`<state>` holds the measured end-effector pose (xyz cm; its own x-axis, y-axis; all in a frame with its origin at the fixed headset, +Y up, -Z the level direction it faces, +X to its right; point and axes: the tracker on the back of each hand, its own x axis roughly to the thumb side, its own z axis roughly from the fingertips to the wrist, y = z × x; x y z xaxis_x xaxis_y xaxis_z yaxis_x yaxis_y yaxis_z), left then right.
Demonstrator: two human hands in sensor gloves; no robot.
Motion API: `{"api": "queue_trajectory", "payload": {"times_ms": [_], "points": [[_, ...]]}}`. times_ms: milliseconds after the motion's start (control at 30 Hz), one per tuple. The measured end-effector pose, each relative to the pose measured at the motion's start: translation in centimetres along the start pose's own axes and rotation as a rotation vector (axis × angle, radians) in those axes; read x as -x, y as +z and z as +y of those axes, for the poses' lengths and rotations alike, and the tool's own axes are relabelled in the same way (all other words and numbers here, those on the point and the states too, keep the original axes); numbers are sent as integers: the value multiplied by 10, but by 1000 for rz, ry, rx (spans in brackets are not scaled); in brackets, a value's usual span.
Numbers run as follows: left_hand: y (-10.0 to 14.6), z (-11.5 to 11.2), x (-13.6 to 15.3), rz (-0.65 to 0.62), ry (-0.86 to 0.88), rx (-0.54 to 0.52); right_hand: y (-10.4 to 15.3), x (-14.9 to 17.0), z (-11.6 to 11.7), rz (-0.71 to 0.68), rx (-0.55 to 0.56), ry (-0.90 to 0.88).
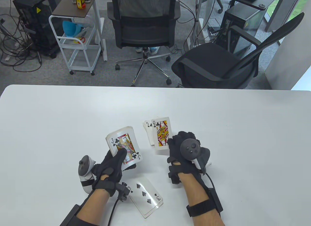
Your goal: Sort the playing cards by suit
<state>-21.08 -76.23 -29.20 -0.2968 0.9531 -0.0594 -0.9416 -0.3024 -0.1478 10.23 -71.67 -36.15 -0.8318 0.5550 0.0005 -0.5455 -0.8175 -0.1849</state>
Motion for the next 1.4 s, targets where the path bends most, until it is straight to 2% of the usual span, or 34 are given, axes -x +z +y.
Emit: {"api": "queue_trajectory", "payload": {"times_ms": [100, 200, 233, 367, 433, 567, 667, 767, 900, 1033, 1067, 1167, 1300, 1400], "points": [[0, 2, 0, 1, 12, -5, -29, -16, 7, 26, -96, 122], [1, 0, -1, -2, 7, 4, -52, -29, 24, 66, -227, 167], [2, 0, -1, -4, 3, 5, -54, -30, 26, 71, -240, 170], [2, -1, -2, -6, -3, 12, -69, -36, 53, 94, -264, 388], [2, -1, -2, -3, -1, 13, -69, -37, 63, 106, -286, 440], [2, 0, -4, -4, 8, 15, -67, -36, 73, 111, -261, 567], [2, 0, -4, -2, 3, 16, -64, -36, 71, 81, -213, 627], [2, -2, -4, -2, -1, 24, -54, -43, 58, 15, -164, 565], [1, -5, -2, 5, -9, 33, -33, -51, 34, -62, -135, 377], [2, -10, 1, 16, -20, 39, 1, -51, 12, -151, -104, 98], [1, -11, 2, 18, -21, 41, 14, -49, 8, -175, -82, -28], [1, -13, 3, 23, -29, 45, 39, -45, 6, -220, -50, -168], [2, -12, 4, 35, -41, 43, 53, -47, 8, -302, -32, -163], [2, -10, 5, 50, -37, 38, 60, -50, 12, -337, -36, -241]]}}
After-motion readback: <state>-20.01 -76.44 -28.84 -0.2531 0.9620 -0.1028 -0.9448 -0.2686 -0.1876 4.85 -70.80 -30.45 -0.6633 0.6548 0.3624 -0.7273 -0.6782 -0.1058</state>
